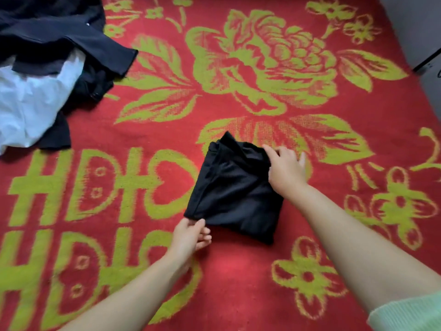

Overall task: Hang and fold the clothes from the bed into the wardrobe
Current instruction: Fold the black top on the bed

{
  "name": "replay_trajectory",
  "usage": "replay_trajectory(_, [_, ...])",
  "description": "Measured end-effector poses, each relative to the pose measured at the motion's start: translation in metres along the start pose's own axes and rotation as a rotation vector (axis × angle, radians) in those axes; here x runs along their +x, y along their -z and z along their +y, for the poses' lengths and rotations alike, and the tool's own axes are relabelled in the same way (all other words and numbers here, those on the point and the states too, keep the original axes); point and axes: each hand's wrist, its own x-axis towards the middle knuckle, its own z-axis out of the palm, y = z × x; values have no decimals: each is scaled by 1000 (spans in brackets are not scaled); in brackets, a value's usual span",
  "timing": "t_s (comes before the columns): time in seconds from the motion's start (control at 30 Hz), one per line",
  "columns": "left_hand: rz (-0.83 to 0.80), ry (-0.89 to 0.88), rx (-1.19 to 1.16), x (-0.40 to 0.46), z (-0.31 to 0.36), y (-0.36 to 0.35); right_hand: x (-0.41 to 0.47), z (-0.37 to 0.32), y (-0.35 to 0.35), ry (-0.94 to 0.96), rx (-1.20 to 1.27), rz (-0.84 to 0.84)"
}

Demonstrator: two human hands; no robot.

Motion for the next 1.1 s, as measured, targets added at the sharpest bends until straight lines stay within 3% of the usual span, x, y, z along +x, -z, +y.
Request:
replay_trajectory(0.03, [116,-97,131,3,-11,8,-10,-6,-3,52,5,69])
replay_trajectory(0.1, [313,-575,571,13,-14,25,-36,-17,-21,195,15,134])
replay_trajectory(0.17, [236,-1118,1047,19,-8,27,-71,-27,-48,331,-19,114])
replay_trajectory(0.23, [22,-1339,1511,28,-11,19,-101,-34,-77,396,-109,-19])
replay_trajectory(0.33, [-85,-1218,1831,44,-7,7,-115,-36,-101,222,-134,-125])
replay_trajectory(0.47, [-20,-1093,1886,64,19,-7,-100,-37,-106,122,-71,-156])
replay_trajectory(0.7, [-141,-937,1969,56,32,-15,-82,-28,-79,117,55,-207])
replay_trajectory(0.93, [-305,-753,1896,-31,82,12,-120,-45,7,245,42,-297])
replay_trajectory(1.1, [-205,-683,1851,-122,99,86,-165,-100,75,511,-65,-313])
